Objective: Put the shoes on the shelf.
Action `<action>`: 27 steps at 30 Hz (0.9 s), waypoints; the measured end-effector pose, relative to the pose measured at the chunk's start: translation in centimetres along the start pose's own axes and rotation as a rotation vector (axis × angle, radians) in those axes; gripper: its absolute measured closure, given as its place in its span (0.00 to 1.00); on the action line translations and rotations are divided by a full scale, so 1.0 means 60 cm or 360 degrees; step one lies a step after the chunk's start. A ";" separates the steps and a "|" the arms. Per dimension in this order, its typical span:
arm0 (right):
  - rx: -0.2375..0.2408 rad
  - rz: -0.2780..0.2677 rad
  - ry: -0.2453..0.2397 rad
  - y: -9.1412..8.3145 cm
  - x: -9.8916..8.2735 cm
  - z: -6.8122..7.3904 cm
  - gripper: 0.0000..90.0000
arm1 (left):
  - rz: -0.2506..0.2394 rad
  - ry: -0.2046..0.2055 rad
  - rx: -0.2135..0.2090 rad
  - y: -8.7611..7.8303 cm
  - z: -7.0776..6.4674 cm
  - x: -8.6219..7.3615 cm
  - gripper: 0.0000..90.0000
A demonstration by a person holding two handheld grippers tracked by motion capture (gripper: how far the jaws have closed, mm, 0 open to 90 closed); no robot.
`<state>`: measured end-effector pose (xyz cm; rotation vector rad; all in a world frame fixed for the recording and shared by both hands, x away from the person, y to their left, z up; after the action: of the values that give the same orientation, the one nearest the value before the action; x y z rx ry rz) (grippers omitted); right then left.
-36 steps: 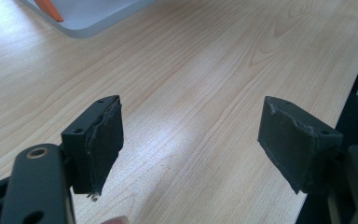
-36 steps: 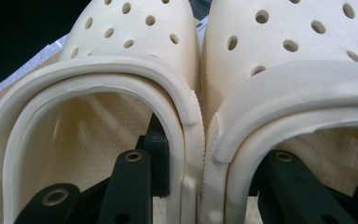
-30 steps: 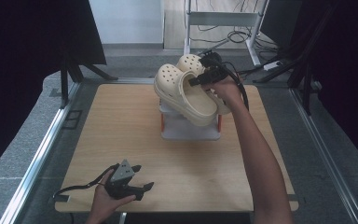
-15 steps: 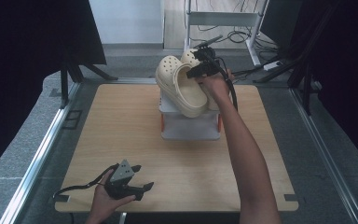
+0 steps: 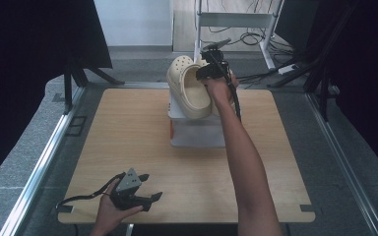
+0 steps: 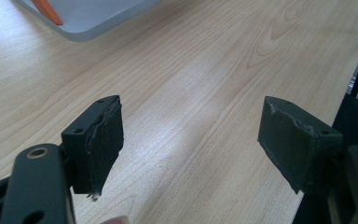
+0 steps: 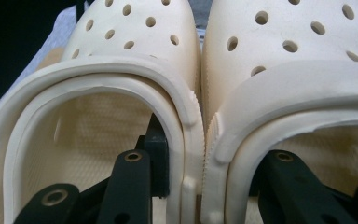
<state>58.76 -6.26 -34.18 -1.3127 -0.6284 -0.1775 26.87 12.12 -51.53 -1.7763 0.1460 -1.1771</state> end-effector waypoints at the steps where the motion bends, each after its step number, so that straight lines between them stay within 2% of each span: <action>1: -0.0008 -0.0009 0.0030 0.001 0.002 0.000 0.73 | 0.0000 0.0002 -0.0001 0.000 0.000 0.000 0.25; 4: -0.0038 -0.0036 0.0101 0.005 0.008 0.000 0.73 | -0.0002 0.0003 0.0000 -0.002 0.000 0.000 0.25; 11: -0.0121 -0.0037 0.0185 0.015 0.012 -0.001 0.73 | -0.0005 0.0004 0.0003 -0.002 0.000 0.000 0.25; 14: -0.0181 -0.0038 0.0230 0.019 0.012 -0.007 0.72 | -0.0005 0.0004 -0.0001 -0.002 0.000 0.000 0.25; 16: -0.0206 -0.0037 0.0234 0.021 0.012 -0.007 0.72 | -0.0007 0.0003 0.0000 -0.002 0.000 0.000 0.25; 22: -0.0284 -0.0085 0.0310 0.028 0.012 -0.013 0.72 | -0.0008 0.0003 -0.0001 -0.002 0.000 0.000 0.25; 27: -0.0309 -0.0097 0.0329 0.031 0.016 -0.008 0.72 | -0.0008 0.0004 -0.0001 -0.002 0.000 0.000 0.25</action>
<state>60.55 -5.99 -35.31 -1.4401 -0.4841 -0.4275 26.83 12.16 -51.42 -1.7767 0.1432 -1.1832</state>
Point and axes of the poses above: each handheld gripper's, and its own axes: y roughly forward along the jaws, x roughly out of its top, z roughly to its left, the point moved 8 cm from there along y, roughly forward along the jaws, and after that the axes turned 12 degrees about z, right-handed, at the moved point
